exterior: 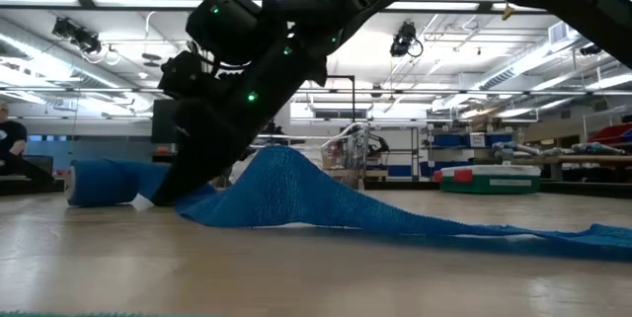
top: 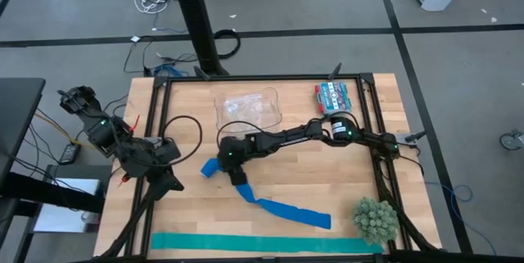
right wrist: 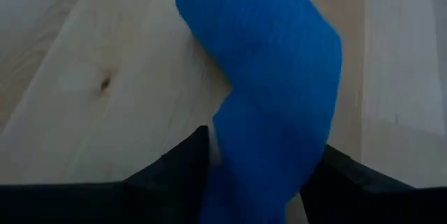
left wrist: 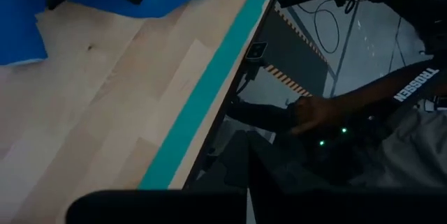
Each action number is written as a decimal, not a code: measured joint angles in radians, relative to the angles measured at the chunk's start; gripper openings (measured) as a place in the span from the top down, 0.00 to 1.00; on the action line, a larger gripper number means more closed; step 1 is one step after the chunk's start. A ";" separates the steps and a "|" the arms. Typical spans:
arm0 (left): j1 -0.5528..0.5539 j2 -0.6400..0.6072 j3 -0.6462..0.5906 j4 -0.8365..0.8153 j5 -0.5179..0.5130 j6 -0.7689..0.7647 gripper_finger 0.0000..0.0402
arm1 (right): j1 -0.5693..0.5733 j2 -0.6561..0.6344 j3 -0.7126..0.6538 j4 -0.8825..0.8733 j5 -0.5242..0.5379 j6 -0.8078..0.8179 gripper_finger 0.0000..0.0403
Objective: Roll bandage
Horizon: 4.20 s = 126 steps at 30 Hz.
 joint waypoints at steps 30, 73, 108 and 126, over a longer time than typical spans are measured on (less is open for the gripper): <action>0.019 0.164 0.000 0.012 -0.246 0.142 0.99 | -0.039 -0.241 -0.002 -0.913 -0.237 -0.012 1.00; 0.081 0.242 0.000 0.056 -0.360 0.221 0.98 | -0.006 -0.282 -0.002 -0.703 -0.284 0.179 0.42; 0.079 0.241 0.000 0.049 -0.308 0.222 0.93 | 0.018 -0.281 -0.220 -0.468 -0.265 0.405 0.40; 0.079 0.241 0.000 0.050 -0.307 0.221 0.93 | 0.071 -0.281 -0.219 -0.462 -0.137 0.310 0.41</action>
